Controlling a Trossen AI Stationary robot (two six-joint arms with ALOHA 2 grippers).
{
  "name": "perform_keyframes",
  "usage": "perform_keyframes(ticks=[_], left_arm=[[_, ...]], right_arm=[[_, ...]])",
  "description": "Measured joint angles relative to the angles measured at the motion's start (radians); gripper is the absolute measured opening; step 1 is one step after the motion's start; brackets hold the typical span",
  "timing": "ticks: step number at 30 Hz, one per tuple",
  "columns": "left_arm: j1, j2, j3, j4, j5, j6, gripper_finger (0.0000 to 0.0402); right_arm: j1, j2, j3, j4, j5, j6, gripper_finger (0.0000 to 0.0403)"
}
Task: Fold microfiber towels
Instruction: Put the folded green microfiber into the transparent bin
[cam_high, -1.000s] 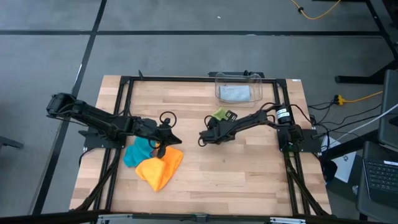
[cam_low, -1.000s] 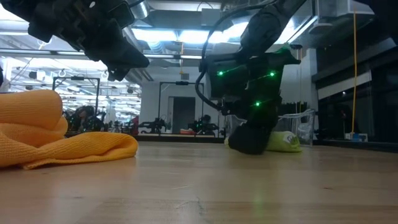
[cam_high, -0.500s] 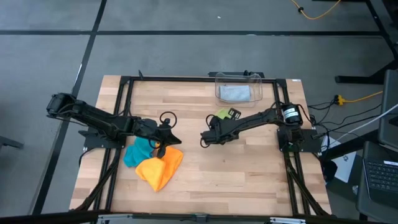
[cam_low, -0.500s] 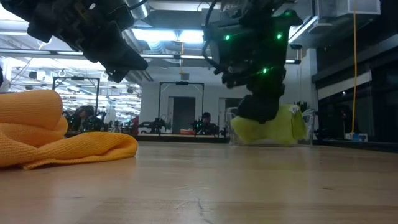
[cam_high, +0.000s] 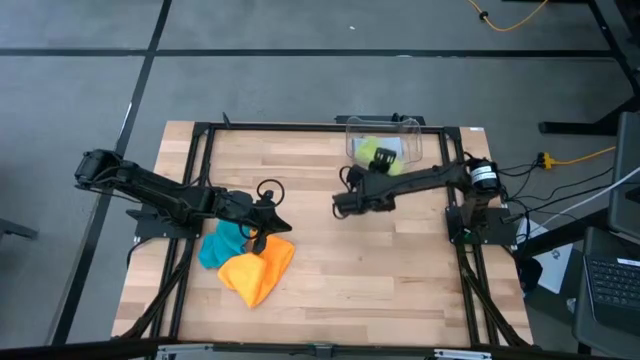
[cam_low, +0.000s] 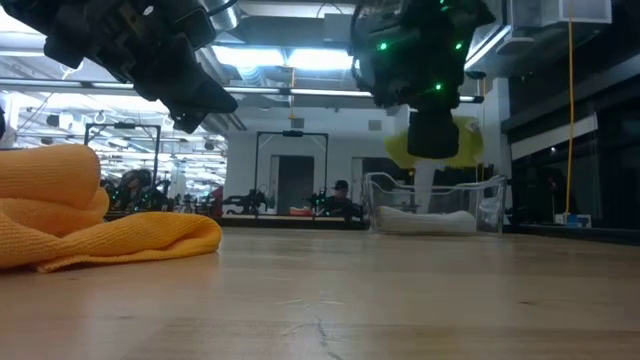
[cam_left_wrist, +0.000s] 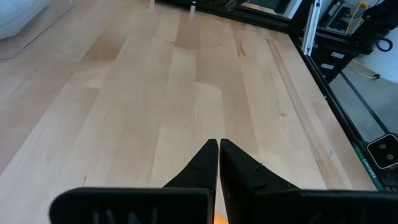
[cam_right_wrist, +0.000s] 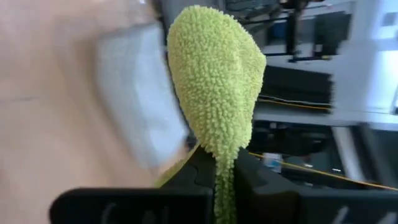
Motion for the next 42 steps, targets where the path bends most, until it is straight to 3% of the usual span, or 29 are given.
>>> perform_keyframes(ticks=[5,13,20,24,27,31,35,42], left_arm=[[0.000,0.000,0.000,-0.004,0.000,0.001,0.0009],[0.000,0.000,0.000,-0.028,0.000,0.009,0.0009],[0.000,0.000,0.000,-0.049,-0.008,0.009,0.0009],[0.000,0.000,0.000,-0.050,-0.008,0.008,0.0009],[0.000,0.000,0.000,-0.060,-0.008,0.001,0.0009],[0.000,0.000,0.000,-0.078,-0.008,0.001,0.0009],[0.000,0.000,0.000,-0.091,-0.008,0.000,0.0009],[0.000,0.000,0.000,-0.091,-0.008,-0.025,0.0009]], right_arm=[[-0.139,-0.003,0.000,0.023,0.098,-0.143,0.0014],[-0.299,-0.003,-0.028,0.259,0.091,-0.486,0.0014],[-0.361,-0.011,-0.040,0.572,-0.132,-0.833,0.0014],[-0.411,-0.063,-0.040,0.660,-0.257,-0.935,0.0014],[-0.449,-0.119,-0.040,0.654,-0.307,-0.981,0.0014],[-0.482,-0.202,-0.040,0.647,-0.481,-1.005,0.0014],[-0.484,-0.271,-0.039,0.621,-0.537,-1.008,0.0014],[-0.484,-0.369,-0.049,0.504,-0.766,-0.970,0.0014]])
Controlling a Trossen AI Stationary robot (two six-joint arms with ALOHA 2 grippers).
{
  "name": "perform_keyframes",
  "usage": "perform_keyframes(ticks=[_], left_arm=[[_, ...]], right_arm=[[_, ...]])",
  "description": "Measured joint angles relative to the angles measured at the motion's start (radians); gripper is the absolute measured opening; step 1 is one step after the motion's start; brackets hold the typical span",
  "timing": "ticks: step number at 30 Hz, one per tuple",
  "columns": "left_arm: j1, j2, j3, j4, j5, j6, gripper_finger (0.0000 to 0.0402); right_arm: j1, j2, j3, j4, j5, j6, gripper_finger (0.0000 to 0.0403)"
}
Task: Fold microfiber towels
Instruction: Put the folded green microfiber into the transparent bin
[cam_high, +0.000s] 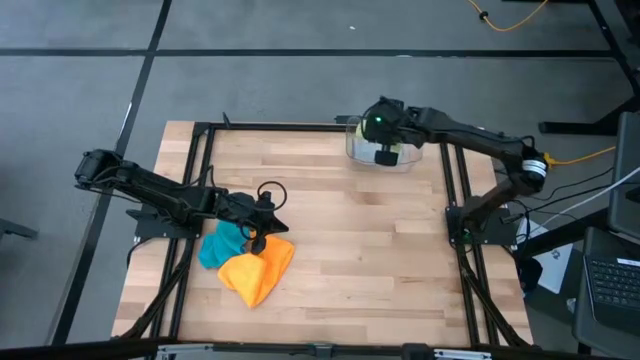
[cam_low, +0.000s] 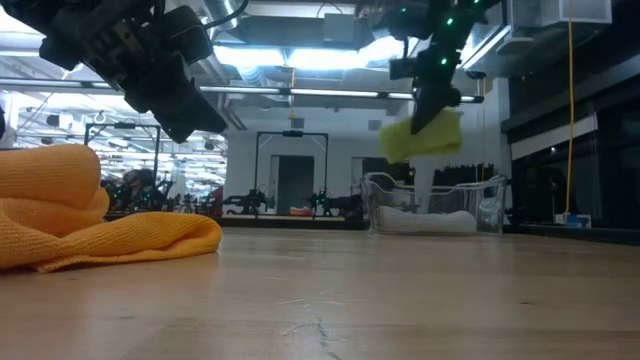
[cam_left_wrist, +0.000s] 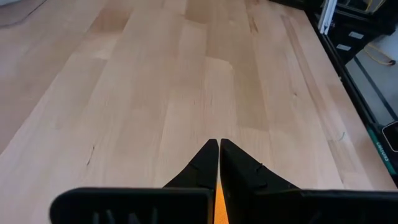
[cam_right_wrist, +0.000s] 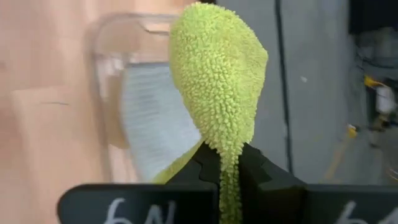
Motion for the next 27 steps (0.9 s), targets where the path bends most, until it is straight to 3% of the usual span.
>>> perform_keyframes(ticks=[5,10,14,20,23,27], left_arm=[[0.000,0.000,0.000,0.000,0.000,-0.004,0.0009],[0.000,0.000,0.000,0.006,-0.009,-0.004,0.0009],[0.000,0.000,0.000,0.012,-0.057,-0.004,0.0009],[0.000,0.000,0.000,0.012,-0.086,-0.001,0.0009],[0.000,0.000,0.000,0.014,-0.087,-0.001,0.0009],[0.000,0.000,0.000,0.014,-0.087,0.000,0.0009]], right_arm=[[-0.001,-0.110,-0.170,0.114,-0.065,0.011,0.0014],[0.000,-0.212,-0.390,0.406,0.048,-0.009,0.0014],[-0.006,-0.226,-0.481,0.628,0.116,-0.145,0.0014],[-0.061,-0.148,-0.530,0.773,0.123,-0.418,0.0014],[-0.095,-0.102,-0.513,0.788,0.128,-0.458,0.0014],[-0.139,-0.062,-0.503,0.775,0.038,-0.491,0.0013]])
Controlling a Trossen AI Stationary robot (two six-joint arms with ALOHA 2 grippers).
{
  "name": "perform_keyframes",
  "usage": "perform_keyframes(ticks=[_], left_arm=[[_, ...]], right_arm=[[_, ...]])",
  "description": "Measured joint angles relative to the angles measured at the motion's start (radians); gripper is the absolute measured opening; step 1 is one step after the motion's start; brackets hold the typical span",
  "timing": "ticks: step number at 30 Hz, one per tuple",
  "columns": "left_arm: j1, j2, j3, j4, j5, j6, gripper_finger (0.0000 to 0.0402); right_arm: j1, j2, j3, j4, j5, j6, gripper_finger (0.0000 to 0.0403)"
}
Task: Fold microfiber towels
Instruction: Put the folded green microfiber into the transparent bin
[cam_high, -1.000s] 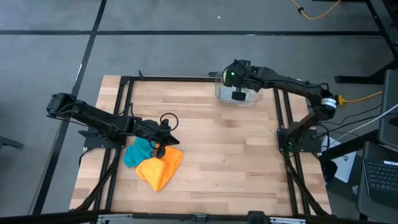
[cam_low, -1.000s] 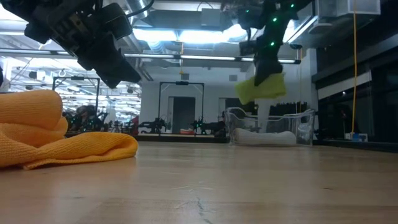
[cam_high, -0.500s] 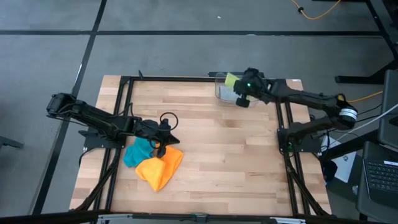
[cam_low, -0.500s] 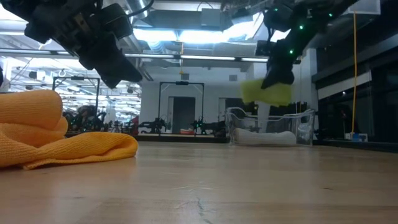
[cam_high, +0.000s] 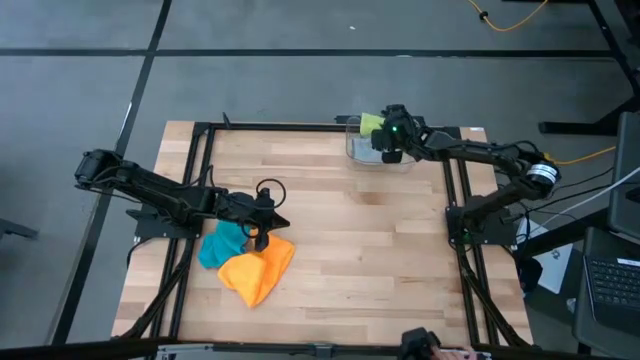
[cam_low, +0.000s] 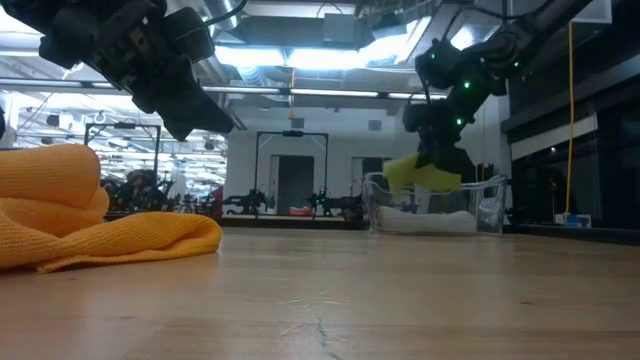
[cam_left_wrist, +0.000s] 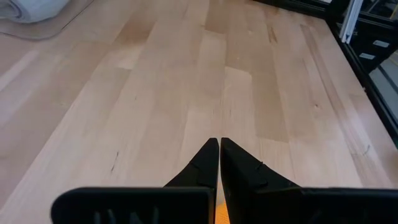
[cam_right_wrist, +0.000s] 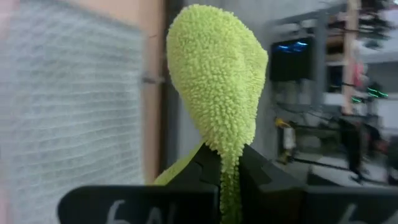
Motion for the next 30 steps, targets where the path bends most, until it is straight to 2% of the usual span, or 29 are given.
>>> perform_keyframes(ticks=[2,6,14,21,30], left_arm=[[0.000,0.000,0.000,0.000,0.000,0.000,0.0009],[0.000,0.000,0.000,0.000,-0.012,0.005,0.0009],[0.001,0.000,0.000,0.000,-0.027,0.008,0.0009],[0.001,0.000,0.000,0.000,-0.027,0.007,0.0009],[0.001,0.000,0.000,-0.001,-0.027,0.007,0.0009]], right_arm=[[-0.009,0.020,-0.001,-0.007,-0.026,-0.017,0.0013],[-0.010,0.044,-0.001,0.034,0.022,-0.028,0.0013],[-0.030,0.093,0.001,0.070,-0.002,-0.140,0.0013],[-0.057,0.109,0.001,0.070,-0.094,-0.141,0.0014],[-0.057,0.107,0.001,0.067,-0.072,-0.131,0.0050]])
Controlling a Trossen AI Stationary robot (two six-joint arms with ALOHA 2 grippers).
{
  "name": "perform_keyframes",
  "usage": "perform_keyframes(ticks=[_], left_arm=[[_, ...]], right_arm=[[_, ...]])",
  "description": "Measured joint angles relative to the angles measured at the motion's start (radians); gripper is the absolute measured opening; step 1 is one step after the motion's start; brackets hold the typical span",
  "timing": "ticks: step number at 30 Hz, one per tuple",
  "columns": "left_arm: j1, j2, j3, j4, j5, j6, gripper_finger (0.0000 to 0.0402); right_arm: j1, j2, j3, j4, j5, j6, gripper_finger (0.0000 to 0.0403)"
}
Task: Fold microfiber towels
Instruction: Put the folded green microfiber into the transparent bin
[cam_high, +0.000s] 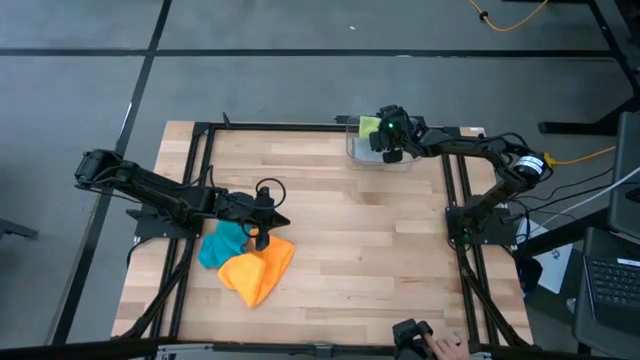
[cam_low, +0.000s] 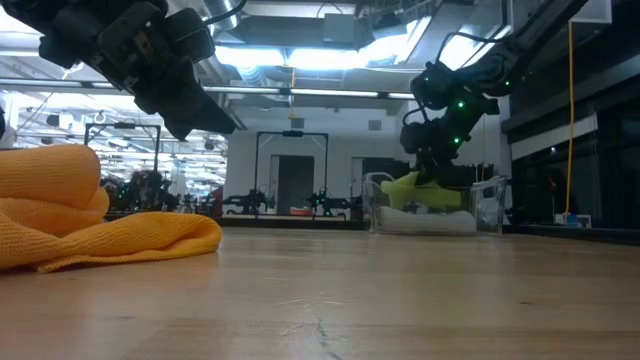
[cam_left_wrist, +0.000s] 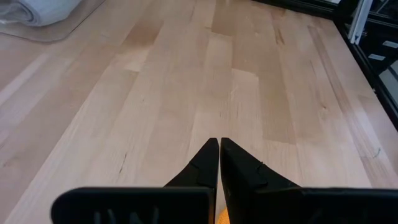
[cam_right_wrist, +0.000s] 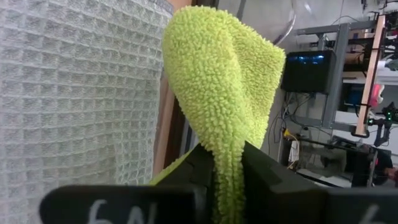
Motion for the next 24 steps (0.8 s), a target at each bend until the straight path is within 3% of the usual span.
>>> perform_keyframes(ticks=[18,24], left_arm=[[0.000,0.000,0.000,0.000,-0.005,0.000,0.0009],[0.000,0.000,0.000,0.000,-0.046,0.000,0.0009]], right_arm=[[0.028,-0.004,-0.002,0.015,-0.049,0.114,0.0055],[0.059,-0.006,0.015,-0.026,0.024,0.114,0.0055]])
